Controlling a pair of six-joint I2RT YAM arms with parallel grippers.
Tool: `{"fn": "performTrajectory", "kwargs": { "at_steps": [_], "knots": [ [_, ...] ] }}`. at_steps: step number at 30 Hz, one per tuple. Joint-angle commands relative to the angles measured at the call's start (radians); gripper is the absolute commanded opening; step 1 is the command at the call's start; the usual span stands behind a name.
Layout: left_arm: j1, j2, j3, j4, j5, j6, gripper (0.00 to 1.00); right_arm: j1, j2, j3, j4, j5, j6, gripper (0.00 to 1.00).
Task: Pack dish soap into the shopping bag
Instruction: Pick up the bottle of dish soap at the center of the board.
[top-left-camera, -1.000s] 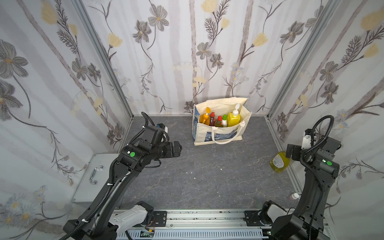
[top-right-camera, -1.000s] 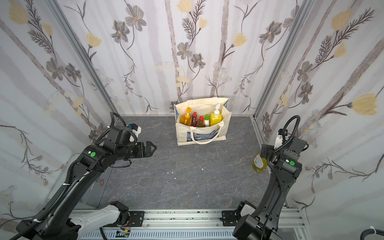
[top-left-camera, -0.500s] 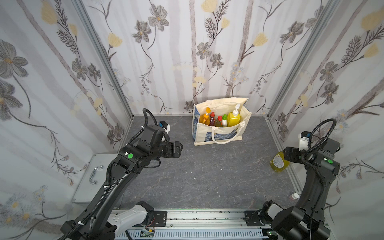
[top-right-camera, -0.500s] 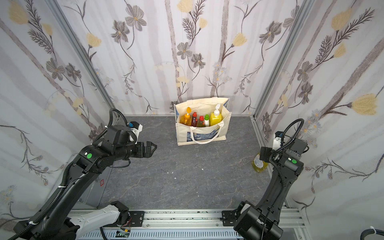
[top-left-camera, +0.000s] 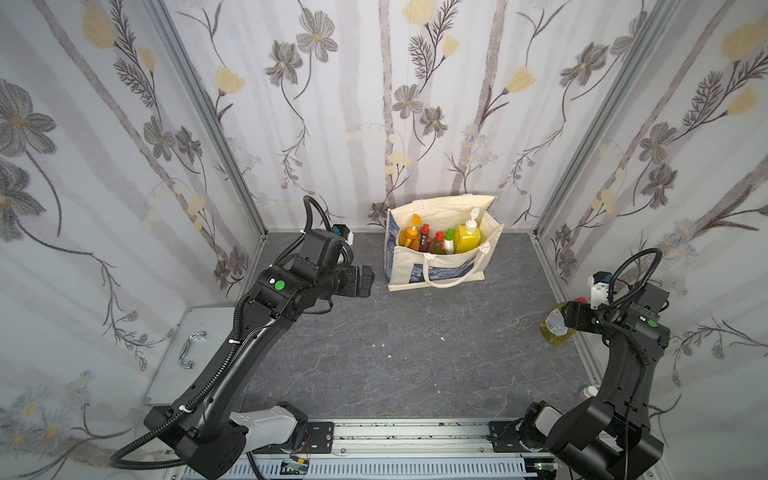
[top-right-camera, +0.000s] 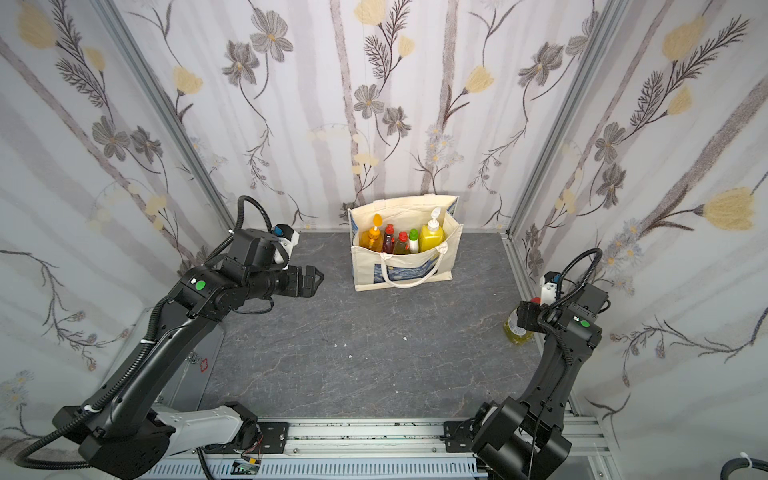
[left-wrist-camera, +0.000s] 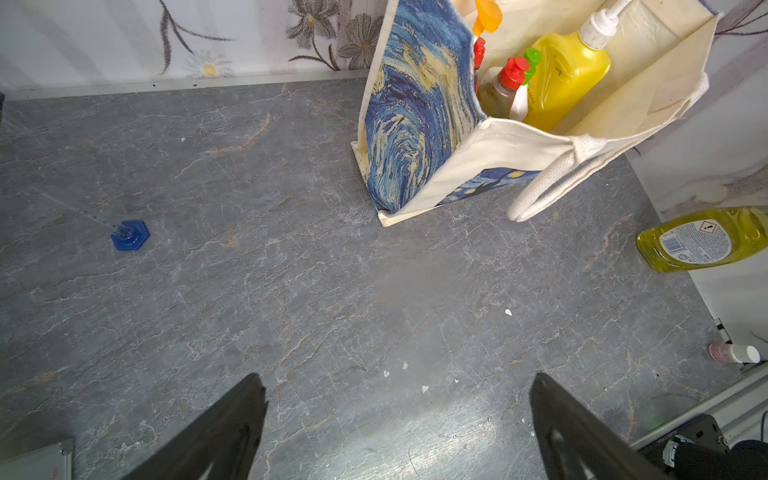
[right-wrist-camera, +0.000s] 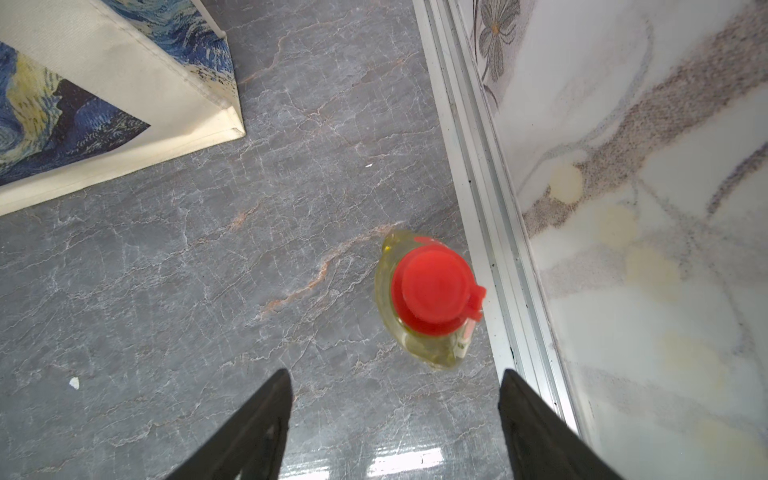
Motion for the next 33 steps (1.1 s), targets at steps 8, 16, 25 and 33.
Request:
{"fn": "performTrajectory", "kwargs": {
  "at_steps": [8, 16, 25, 33],
  "knots": [
    [0.001, 0.036, 0.014, 0.014, -0.009, 0.007, 1.00, -0.011, 0.007, -0.075, 0.202, -0.071, -0.054, 0.77],
    [0.001, 0.051, 0.015, 0.017, 0.007, -0.009, 1.00, -0.022, 0.019, -0.133, 0.276, -0.129, -0.105, 0.69],
    [0.002, 0.083, 0.026, 0.019, 0.025, -0.028, 1.00, -0.078, 0.044, -0.166, 0.326, -0.207, -0.133, 0.64],
    [0.008, 0.105, 0.037, 0.026, 0.041, -0.046, 1.00, -0.089, 0.061, -0.196, 0.338, -0.237, -0.169, 0.59]
  ]
}}
